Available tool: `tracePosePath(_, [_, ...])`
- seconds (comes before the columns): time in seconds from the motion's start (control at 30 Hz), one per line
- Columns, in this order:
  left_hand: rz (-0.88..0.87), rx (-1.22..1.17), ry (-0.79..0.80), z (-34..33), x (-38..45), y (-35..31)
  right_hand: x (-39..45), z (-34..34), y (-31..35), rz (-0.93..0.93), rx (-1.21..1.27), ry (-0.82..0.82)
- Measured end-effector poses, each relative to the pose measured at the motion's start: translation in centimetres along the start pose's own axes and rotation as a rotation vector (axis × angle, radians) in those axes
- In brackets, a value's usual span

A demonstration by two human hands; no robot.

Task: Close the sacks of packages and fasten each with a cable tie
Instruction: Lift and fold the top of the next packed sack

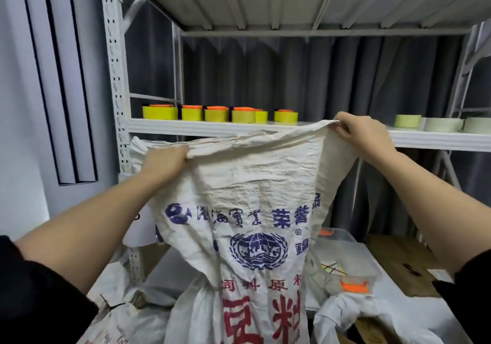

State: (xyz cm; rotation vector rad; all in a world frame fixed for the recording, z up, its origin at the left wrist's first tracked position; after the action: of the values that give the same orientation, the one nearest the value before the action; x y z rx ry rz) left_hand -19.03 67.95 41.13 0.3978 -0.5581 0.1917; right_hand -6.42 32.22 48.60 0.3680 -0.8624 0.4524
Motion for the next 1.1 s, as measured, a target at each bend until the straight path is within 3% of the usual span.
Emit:
tracePosePath(0.2, [0.002, 0.174, -0.234, 8.8, 4.2, 3.8, 0.2, 0.1, 0.0, 0.0, -0.129, -0.04])
tracePosePath(0.37, [-0.047, 0.292, -0.089, 6.6, 2.3, 1.7, -0.8, -1.4, 1.4, 0.107, -0.151, -0.007])
tracePosePath(0.5, [-0.133, 0.105, -0.022, 5.3, 2.1, -2.6, -0.3, -1.4, 2.6, 0.06, -0.112, 0.022])
tracePosePath(0.6, [-0.234, -0.214, -0.105, 7.6, 3.0, -9.1, -0.1, -1.1, 4.7, 0.063, -0.074, 0.047])
tracePosePath(0.7, [-0.215, -0.532, -0.082, 8.4, 4.4, -14.3, -0.2, -0.9, 7.9, 0.093, -0.058, 0.058])
tracePosePath(0.77, [-0.177, -0.62, -0.102, 8.1, 5.1, -15.3, -0.4, -1.3, 9.3, 0.108, 0.095, 0.163])
tracePosePath(0.9, [-0.229, -0.672, -0.199, 8.0, 4.9, -14.5, -2.2, -3.0, 9.9, 0.139, 0.613, 0.602])
tracePosePath(1.0, [-0.295, -0.692, -0.196, 7.7, 4.3, -13.6, -3.9, -5.5, 8.5, 0.115, 0.577, 0.777])
tracePosePath(1.1, [-0.404, -0.445, -0.17, 7.1, 3.3, -13.2, -4.2, -6.1, 7.1, 0.164, 0.425, 0.678])
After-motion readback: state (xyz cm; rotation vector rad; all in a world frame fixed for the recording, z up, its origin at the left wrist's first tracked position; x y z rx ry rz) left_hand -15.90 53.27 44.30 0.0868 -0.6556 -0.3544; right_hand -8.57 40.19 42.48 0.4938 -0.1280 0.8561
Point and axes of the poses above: each hand's wrist, its own x-axis towards the middle knuckle, its own z-axis out of the back of the hand, y = z × x, the point moved 10 cm from there along x, towards the middle knuckle, and after that the axes turned 8 degrees about -z, right-handed, at the moved point
